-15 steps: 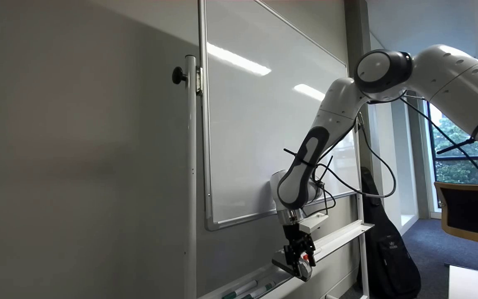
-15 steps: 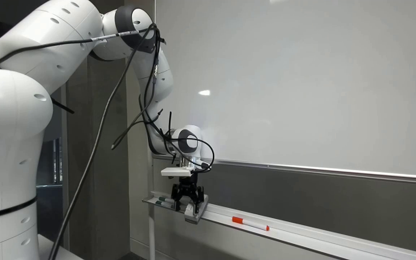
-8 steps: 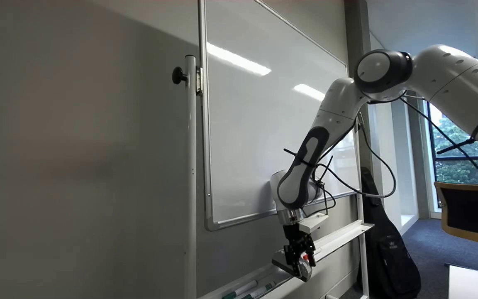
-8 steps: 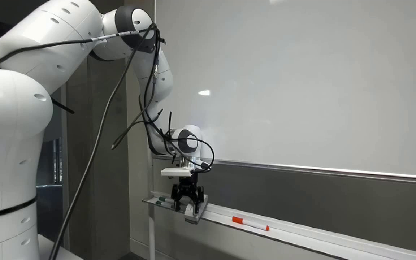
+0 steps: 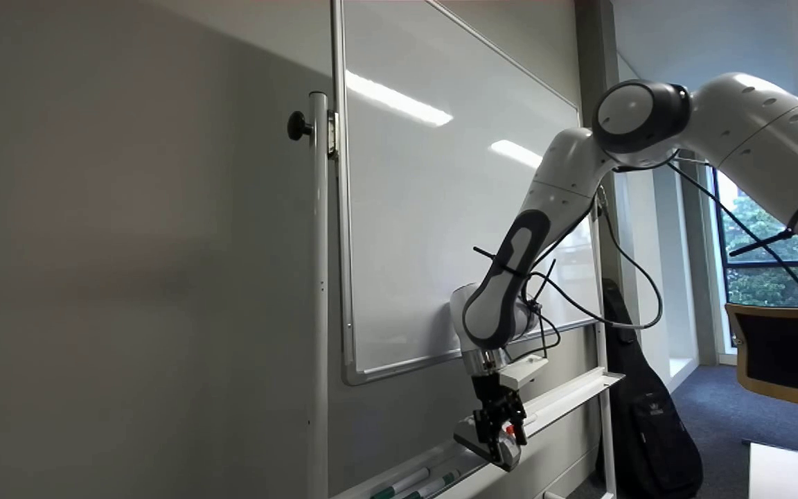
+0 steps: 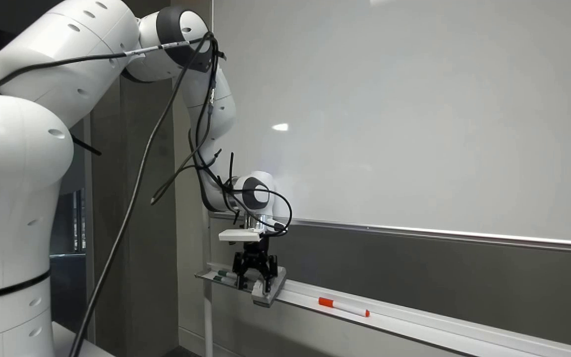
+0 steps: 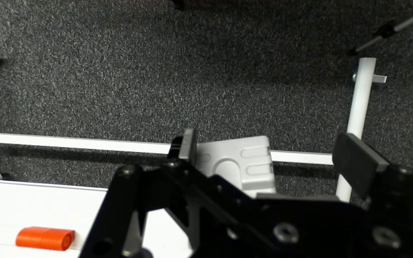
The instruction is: Pick up the white board eraser and move it slightly to the right.
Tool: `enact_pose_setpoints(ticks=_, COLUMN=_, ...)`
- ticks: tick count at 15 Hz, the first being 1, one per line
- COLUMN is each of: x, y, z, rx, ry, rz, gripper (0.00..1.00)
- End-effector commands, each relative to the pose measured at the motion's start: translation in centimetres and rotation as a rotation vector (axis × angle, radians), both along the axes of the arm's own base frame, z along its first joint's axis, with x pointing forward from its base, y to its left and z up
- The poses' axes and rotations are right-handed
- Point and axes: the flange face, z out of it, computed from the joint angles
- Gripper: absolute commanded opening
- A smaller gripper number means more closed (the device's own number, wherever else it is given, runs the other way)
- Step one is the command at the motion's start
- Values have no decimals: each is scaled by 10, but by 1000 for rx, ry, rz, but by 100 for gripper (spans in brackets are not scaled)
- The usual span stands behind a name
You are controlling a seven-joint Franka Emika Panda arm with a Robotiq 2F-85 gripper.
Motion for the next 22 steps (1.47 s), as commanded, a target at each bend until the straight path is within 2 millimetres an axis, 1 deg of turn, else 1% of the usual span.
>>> enact_pose_setpoints(ticks=1, x=-10, y=5, z=20, rx=0, ry=-16, rz=5, gripper=100)
enact_pose_setpoints(ticks=6, x=-19, y=10, z=27, rx=-2, ry=-17, rz=17, gripper=100)
enact_pose_setpoints(ticks=9, x=-24, y=11, z=36, rx=0, ry=-23, rz=23, gripper=100)
enact_pose_setpoints(ticks=15, x=-37, y=11, z=70, rx=3, ry=-115, rz=26, gripper=100)
enact_pose_setpoints(ticks=18, x=-45, y=10, z=82, rx=15, ry=-182, rz=17, gripper=100)
enact_pose_setpoints(ticks=20, x=-49, y=11, z=85, rx=20, ry=-207, rz=25, gripper=100)
enact_pose_setpoints(ticks=22, x=-53, y=10, z=83, rx=21, ry=-198, rz=30, gripper=100)
